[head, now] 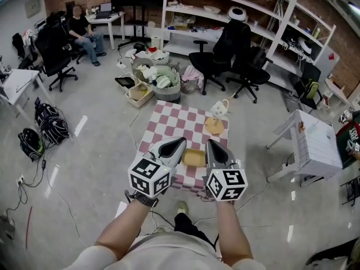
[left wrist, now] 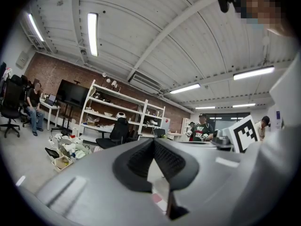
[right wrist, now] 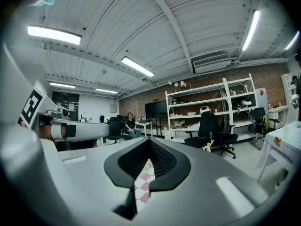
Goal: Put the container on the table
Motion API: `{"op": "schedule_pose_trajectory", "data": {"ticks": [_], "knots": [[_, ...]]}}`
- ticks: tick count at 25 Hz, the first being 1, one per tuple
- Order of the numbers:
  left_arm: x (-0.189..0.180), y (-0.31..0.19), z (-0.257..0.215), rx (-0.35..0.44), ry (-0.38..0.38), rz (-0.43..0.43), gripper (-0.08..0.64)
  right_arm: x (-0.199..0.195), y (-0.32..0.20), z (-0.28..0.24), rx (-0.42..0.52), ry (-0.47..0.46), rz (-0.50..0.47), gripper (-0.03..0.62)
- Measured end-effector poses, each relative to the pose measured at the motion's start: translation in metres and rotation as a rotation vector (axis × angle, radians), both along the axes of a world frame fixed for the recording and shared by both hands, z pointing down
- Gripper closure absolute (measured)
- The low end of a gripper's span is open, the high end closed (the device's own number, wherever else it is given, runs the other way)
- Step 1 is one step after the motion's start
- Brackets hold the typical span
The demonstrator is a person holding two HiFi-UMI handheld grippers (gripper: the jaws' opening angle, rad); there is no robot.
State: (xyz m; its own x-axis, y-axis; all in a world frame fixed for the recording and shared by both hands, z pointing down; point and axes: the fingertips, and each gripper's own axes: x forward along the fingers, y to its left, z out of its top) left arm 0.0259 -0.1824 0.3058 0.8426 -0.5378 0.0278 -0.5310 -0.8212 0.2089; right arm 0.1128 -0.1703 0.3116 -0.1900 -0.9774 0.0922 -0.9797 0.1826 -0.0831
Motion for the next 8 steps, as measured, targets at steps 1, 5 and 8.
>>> {"op": "schedule_pose_trajectory", "data": {"ticks": [1,5,8], "knots": [[0.0004,-0.0006,0.0004,0.0,0.0,0.0,0.56,0.0002,-0.0005,0.0006,-0.001,0.0,0.0,0.583],[0.0029,-0.0036,0.0013,-0.001,0.003,-0.001,0.56,0.0009,-0.0033,0.0022,-0.004,-0.002,-0.003,0.583],[0.0063,-0.0056,0.0034,-0.003,0.003,-0.001,0.56,0.0029,-0.0055,0.0042,-0.008,-0.002,-0.007,0.583]]}}
